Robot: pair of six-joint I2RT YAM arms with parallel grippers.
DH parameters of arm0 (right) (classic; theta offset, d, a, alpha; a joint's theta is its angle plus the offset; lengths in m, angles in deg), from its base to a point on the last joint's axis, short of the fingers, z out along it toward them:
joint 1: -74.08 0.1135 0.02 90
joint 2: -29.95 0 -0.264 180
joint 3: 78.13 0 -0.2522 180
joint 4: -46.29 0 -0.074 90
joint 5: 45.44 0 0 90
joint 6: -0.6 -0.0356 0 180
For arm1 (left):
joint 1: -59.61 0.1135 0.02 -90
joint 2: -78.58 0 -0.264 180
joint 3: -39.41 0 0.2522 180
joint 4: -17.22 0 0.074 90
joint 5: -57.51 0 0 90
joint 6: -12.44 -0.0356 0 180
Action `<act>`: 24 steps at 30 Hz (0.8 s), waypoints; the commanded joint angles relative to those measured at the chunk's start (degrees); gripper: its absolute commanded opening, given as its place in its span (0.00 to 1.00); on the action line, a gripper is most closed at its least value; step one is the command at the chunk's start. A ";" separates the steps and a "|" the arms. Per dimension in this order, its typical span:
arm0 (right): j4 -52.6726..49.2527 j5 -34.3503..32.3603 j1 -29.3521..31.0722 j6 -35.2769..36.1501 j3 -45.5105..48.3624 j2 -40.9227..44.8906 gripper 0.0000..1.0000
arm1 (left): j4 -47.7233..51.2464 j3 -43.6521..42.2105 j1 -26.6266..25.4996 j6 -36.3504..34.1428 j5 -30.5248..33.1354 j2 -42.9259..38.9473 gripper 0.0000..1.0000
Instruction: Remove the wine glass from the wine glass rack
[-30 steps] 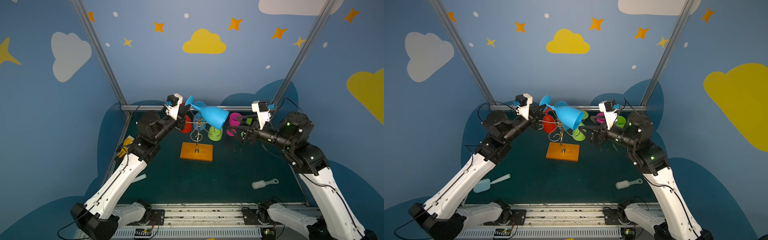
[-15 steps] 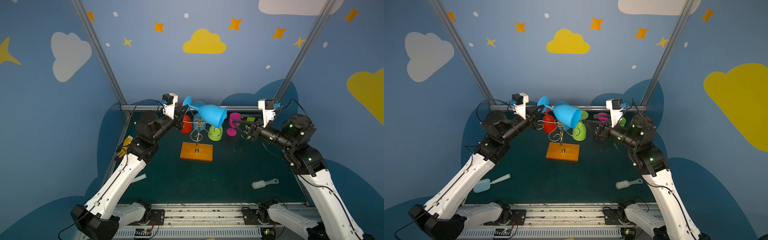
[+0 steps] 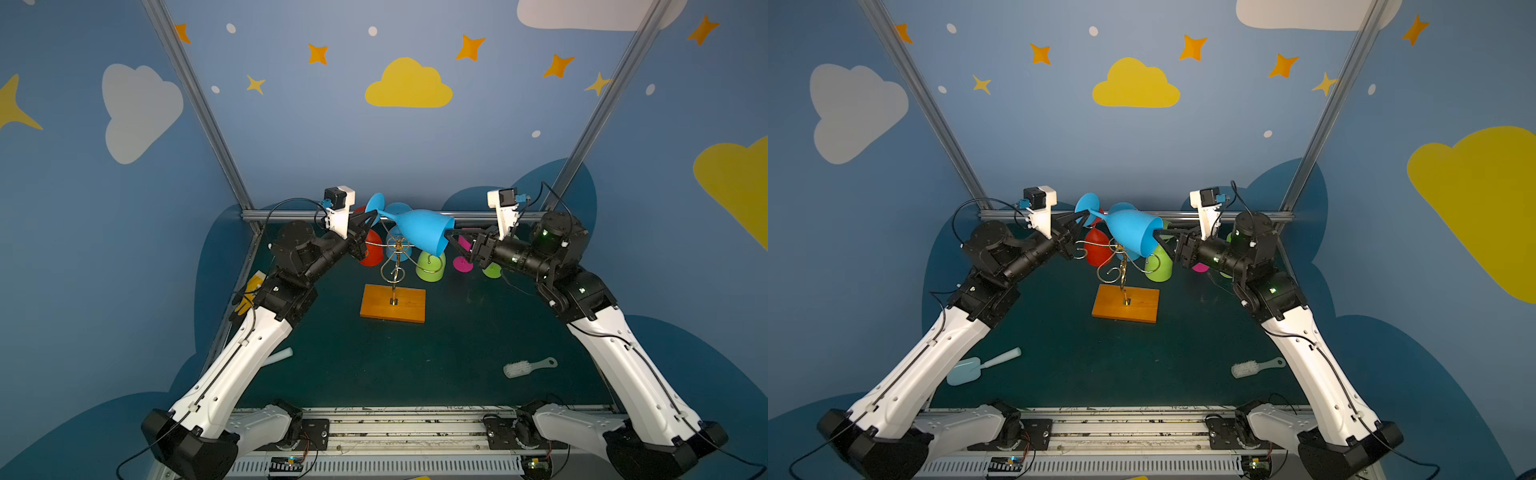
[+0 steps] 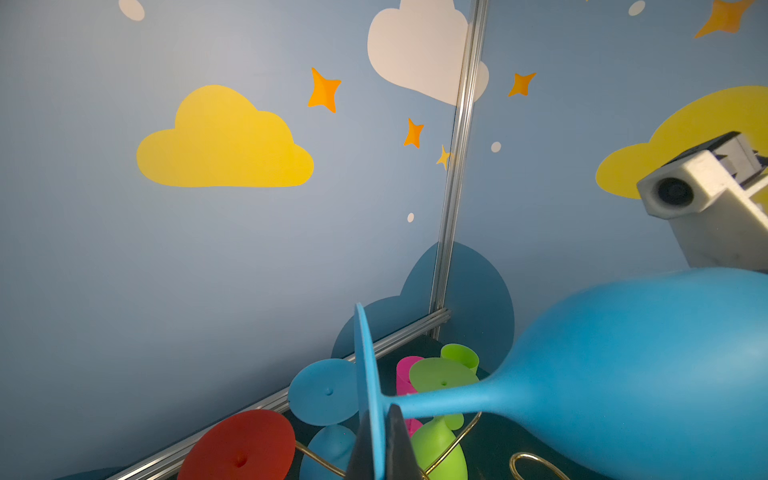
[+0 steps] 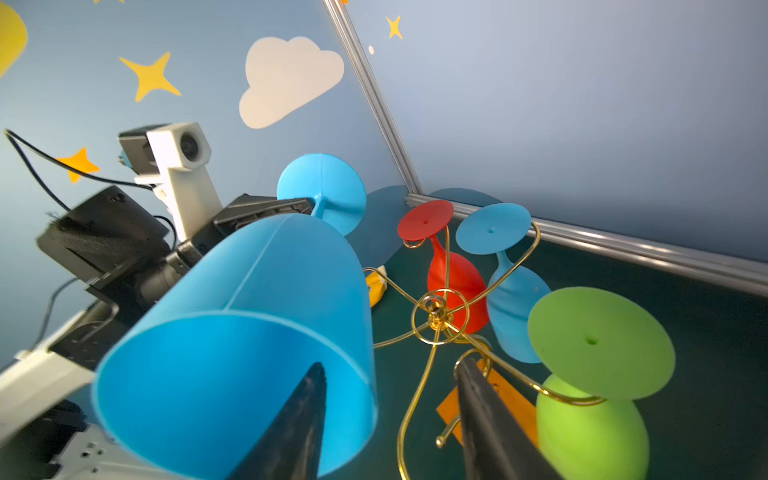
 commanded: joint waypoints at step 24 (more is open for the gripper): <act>-1.54 -6.08 -3.11 1.69 -3.34 4.06 0.00 | -3.23 -3.52 1.12 0.38 2.46 -3.31 0.54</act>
